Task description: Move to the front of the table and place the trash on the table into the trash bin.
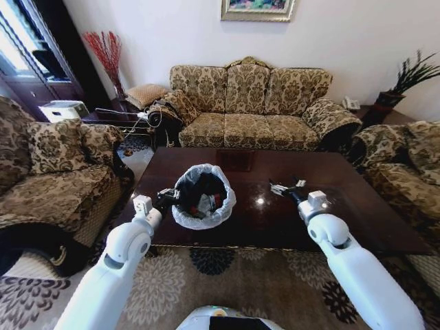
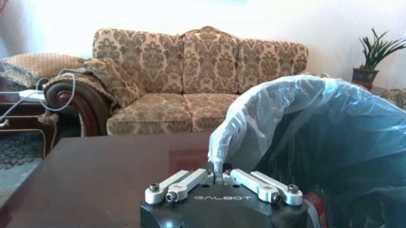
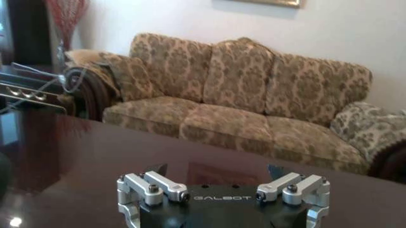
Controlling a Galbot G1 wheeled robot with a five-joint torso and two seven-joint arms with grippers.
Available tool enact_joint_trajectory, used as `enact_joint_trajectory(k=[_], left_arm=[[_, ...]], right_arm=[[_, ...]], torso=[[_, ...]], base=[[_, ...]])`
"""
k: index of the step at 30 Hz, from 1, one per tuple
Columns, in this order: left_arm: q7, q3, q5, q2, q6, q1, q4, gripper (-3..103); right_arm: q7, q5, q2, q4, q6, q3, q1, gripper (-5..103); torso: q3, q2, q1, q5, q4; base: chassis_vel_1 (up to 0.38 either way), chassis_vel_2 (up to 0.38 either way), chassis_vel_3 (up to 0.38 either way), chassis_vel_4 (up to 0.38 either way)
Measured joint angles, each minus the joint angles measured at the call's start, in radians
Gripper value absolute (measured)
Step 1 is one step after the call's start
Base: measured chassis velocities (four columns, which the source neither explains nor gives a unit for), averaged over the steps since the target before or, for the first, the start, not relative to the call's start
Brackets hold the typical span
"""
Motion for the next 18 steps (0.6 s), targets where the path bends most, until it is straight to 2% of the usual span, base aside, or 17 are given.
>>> enact_joint_trajectory(k=[5, 12, 13, 18], left_arm=[[0.002, 0.001, 0.001, 0.000, 0.000, 0.002, -0.005, 1], [0.008, 0.001, 0.005, -0.003, -0.002, 0.012, -0.011, 1], [0.009, 0.000, 0.009, -0.006, -0.003, 0.016, -0.012, 1], [0.011, 0.002, 0.020, -0.020, -0.004, 0.031, -0.025, 1]], right_arm=[[-0.066, 0.000, 0.000, -0.056, 0.018, 0.024, 0.015, 100], [-0.080, 0.001, 0.007, -0.079, 0.027, 0.022, 0.022, 100], [-0.081, -0.001, 0.009, -0.082, 0.027, 0.020, 0.022, 100], [-0.100, -0.041, 0.020, -0.070, 0.040, -0.007, -0.015, 100]], torso=[[0.000, 0.000, 0.000, 0.0002, 0.0001], [0.000, 0.000, 0.000, 0.0004, -0.0002], [0.000, 0.000, 0.000, -0.0006, -0.0004], [0.000, 0.000, 0.000, -0.0005, 0.0000]], base=[[-0.216, -0.217, 0.239, 0.209], [-0.313, -0.300, 0.278, 0.285], [-0.328, -0.303, 0.328, 0.336], [-0.316, -0.315, 0.339, 0.338]])
